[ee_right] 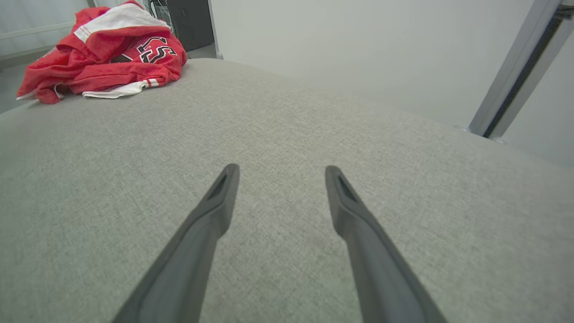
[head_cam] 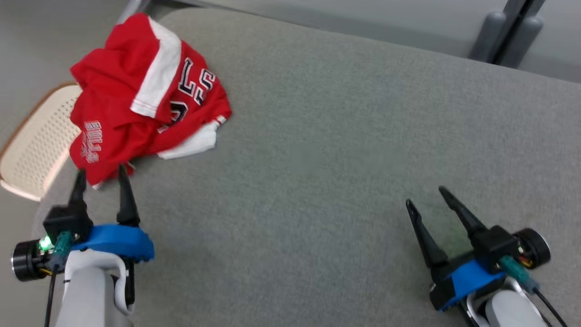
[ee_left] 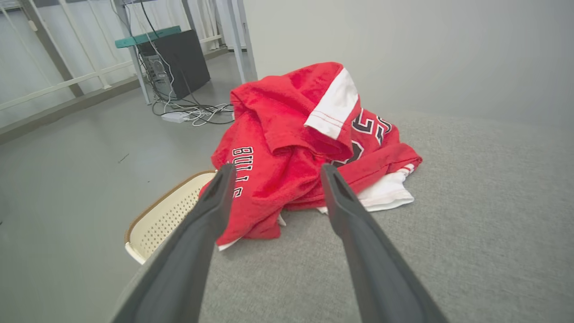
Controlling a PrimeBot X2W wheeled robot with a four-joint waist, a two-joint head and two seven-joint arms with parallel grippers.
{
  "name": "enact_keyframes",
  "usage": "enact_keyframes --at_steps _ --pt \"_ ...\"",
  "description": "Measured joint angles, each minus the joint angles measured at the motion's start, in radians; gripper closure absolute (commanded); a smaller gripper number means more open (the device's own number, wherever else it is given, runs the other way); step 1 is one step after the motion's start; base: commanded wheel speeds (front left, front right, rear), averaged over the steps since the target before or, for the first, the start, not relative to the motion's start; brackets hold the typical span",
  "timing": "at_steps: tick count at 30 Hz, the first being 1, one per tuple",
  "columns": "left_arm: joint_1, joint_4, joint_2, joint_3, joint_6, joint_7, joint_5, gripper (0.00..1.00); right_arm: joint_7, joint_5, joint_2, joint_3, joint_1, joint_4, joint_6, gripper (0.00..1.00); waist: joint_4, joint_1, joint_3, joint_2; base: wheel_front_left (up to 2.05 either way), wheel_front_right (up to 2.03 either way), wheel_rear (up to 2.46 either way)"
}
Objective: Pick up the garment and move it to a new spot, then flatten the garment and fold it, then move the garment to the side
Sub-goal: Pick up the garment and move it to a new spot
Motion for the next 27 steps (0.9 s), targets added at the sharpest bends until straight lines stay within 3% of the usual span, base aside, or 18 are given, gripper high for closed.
enact_keyframes --at_steps 5,13,23,26,27 --pt "-0.132 0.051 0.041 0.015 -0.004 0.0 0.007 0.0 0.0 0.008 -0.044 0.012 -0.034 -0.038 0.0 0.0 -0.054 -0.0001 0.08 0.0 0.0 0.0 0.0" --pt "-0.31 0.185 0.096 0.029 0.031 0.0 0.022 0.0 0.0 0.025 -0.091 0.031 -0.08 -0.081 0.0 0.0 -0.128 -0.0001 0.185 0.0001 0.0 0.0 0.0" --pt "-0.482 0.404 0.153 0.037 0.143 0.001 0.052 0.0 -0.005 0.043 -0.112 0.015 -0.127 -0.116 0.001 0.0 -0.195 -0.0004 0.281 -0.0004 0.0 0.0 0.0" --pt "-0.521 0.45 0.163 0.04 0.158 0.001 0.047 0.0 -0.007 0.05 -0.112 0.008 -0.138 -0.12 0.001 0.0 -0.205 -0.0004 0.298 -0.0004 0.0 0.0 0.0" --pt "-0.529 0.464 0.164 0.043 0.159 0.001 0.044 0.05 -0.007 0.05 -0.112 0.007 -0.14 -0.121 0.001 0.0 -0.207 -0.0004 0.302 -0.0004 0.0 0.0 0.0"
